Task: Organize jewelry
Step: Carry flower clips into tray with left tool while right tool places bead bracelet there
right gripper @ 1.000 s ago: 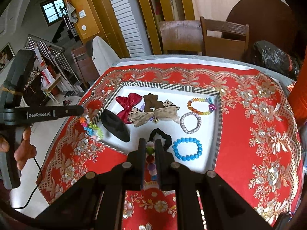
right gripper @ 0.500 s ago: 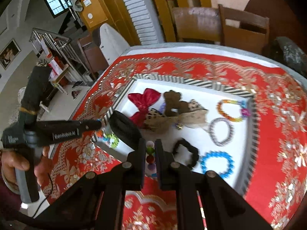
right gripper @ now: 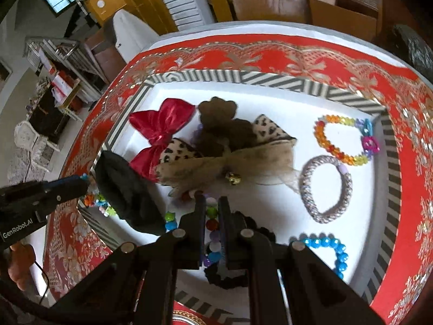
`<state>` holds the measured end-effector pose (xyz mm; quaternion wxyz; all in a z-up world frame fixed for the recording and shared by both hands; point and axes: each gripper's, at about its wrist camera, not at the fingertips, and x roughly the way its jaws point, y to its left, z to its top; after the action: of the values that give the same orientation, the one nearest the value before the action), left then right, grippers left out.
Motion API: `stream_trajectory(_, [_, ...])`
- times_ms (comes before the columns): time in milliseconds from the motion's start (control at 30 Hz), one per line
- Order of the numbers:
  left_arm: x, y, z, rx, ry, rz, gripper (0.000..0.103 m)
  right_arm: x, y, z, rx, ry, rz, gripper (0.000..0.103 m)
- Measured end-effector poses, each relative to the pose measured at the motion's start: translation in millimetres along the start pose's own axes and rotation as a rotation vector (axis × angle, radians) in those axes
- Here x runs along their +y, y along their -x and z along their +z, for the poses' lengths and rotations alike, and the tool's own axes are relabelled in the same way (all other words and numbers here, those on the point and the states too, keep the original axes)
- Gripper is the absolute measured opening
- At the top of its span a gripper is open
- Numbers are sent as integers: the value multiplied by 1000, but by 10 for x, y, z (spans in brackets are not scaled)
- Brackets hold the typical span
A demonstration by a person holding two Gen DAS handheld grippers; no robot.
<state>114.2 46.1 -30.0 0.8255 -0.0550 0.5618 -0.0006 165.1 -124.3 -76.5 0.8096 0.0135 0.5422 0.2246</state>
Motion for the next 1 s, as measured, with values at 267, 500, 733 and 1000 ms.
stream_trajectory(267, [-8,4,15,-9,11,42,3,155,-55,-56,2,64,-14,20])
stream_trajectory(500, [-27,93,-16,-16,14,47,5,73,271,-150,-68,23,-17,38])
stream_trajectory(733, [-71,295,-88,-58,0,56,5,97,681,-286,-139,11,-44,45])
stream_trajectory(1000, [-138,464,-188,-83,-13,52,5,74,919,-430,-173,-28,-81,51])
